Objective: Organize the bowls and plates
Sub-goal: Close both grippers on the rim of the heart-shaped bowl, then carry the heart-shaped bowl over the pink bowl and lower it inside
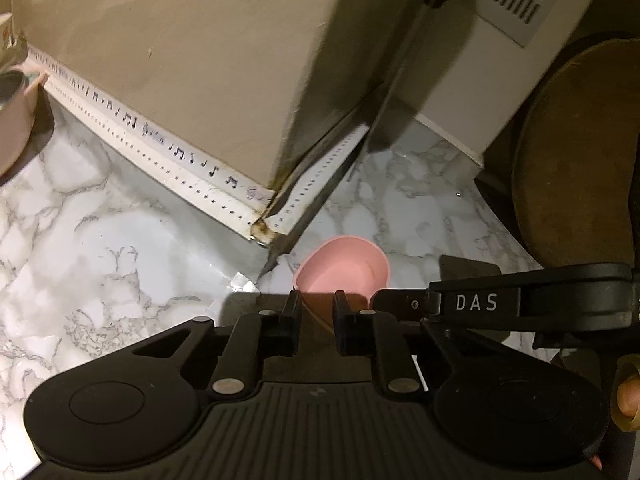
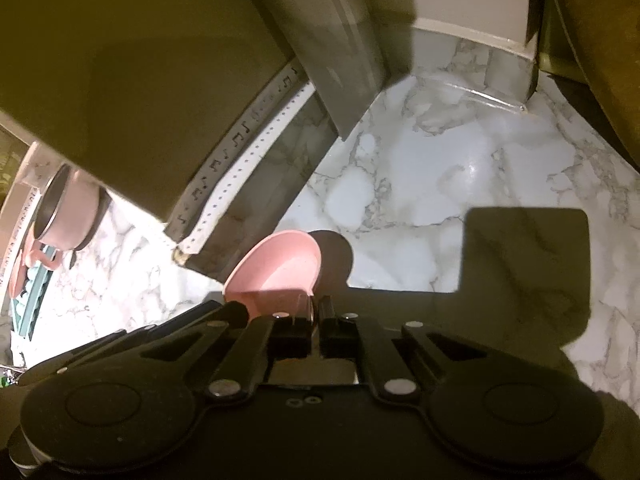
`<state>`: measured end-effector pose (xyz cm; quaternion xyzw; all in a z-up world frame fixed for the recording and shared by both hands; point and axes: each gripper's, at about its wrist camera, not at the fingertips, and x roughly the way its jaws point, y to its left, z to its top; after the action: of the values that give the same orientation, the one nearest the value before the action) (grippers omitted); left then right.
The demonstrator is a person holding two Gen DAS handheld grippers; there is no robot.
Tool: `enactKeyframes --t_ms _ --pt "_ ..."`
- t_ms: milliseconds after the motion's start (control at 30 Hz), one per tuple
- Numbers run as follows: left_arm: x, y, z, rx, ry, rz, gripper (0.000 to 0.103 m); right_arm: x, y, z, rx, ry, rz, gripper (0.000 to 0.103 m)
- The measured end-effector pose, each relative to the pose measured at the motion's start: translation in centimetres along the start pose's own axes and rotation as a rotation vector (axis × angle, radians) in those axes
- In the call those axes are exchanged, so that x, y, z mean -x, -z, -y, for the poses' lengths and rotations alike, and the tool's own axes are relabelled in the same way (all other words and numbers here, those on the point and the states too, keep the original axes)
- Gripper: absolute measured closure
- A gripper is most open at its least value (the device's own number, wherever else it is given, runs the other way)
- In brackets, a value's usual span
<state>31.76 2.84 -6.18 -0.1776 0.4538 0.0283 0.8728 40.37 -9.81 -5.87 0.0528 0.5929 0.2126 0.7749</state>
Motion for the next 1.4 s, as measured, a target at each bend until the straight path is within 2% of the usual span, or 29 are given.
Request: enactKeyframes --t_ms 400,933,1400 --pt "5.5 1.1 1.7 -0.057 0.052 0.021 0.087 4.8 2.2 -0.4 0.025 -0.008 0.059 0.101" --pt "13.1 4.3 4.1 -0.116 0.098 0.034 0.087 11.8 7.2 -2.1 0.044 -0.02 0.128 0.101" --pt "15.6 8.3 4.8 -0.149 0.109 -0.027 0.087 14.2 12.4 -2.2 0.016 -0.017 0.121 0.101"
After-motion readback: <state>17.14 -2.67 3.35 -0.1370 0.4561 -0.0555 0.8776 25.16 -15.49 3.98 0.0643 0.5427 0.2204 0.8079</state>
